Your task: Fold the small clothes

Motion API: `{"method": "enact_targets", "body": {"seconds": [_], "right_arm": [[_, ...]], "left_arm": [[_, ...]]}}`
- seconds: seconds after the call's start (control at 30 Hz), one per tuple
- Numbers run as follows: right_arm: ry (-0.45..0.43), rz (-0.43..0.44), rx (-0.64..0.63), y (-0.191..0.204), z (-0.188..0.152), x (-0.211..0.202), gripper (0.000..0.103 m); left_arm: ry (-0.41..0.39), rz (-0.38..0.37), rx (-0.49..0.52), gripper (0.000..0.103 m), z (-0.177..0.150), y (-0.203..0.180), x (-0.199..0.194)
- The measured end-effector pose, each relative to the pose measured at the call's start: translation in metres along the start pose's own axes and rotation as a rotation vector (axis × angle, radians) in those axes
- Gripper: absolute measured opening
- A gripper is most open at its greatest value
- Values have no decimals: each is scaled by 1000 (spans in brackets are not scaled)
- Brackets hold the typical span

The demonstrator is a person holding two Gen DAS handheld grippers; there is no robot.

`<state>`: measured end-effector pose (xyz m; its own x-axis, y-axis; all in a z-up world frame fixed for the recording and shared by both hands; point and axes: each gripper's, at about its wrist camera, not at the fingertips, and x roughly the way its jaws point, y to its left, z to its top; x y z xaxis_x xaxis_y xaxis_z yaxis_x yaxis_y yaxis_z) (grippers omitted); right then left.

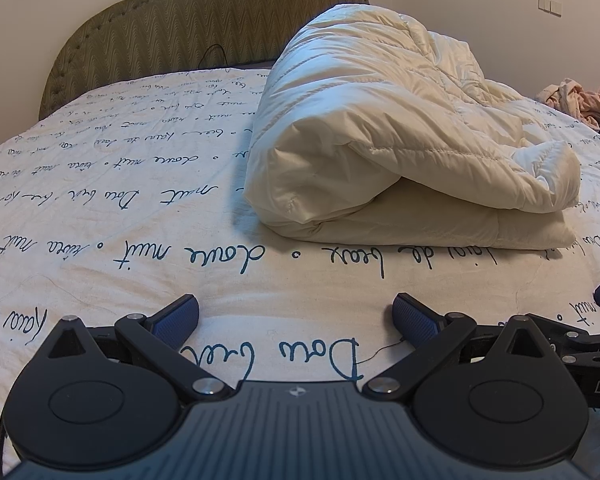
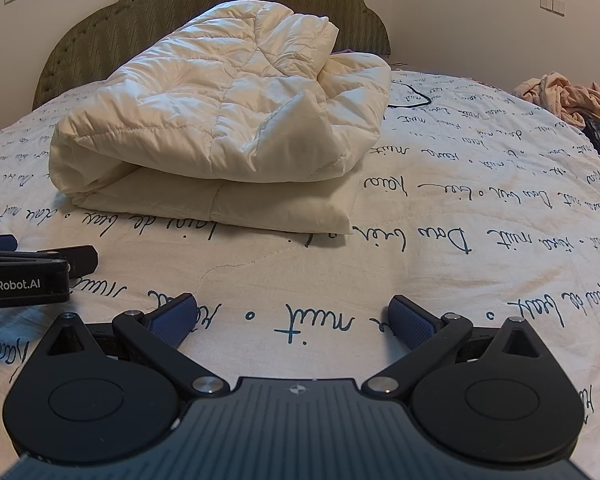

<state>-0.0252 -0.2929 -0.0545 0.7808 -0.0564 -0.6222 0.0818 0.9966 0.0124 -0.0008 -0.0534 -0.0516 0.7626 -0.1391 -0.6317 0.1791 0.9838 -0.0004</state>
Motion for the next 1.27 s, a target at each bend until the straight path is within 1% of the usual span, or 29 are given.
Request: {"method": "enact_targets", "body": {"seconds": [0.23, 0.3, 0.37, 0.43, 0.6, 0.97, 1.27], "right_arm": [[-6, -6, 2, 0, 0, -1, 103], [-26, -14, 33, -1, 2, -9, 103], [-35, 11, 80, -4, 5, -15, 103], [-16, 41, 94, -6, 9, -17, 103], [-18, 12, 56, 0, 10, -20, 103], [-11, 26, 36, 6, 9, -24, 103], [-6, 51, 32, 9, 13, -20, 103]], "left_arm": [[7, 4, 7, 103, 1, 0, -1], [10, 2, -5, 103, 3, 2, -4], [6, -3, -29, 103, 5, 6, -8], [9, -4, -42, 103, 6, 7, -10], [4, 14, -34, 103, 5, 7, -16], [9, 0, -39, 103, 6, 6, -21], [-15, -2, -16, 103, 12, 2, -27]]}}
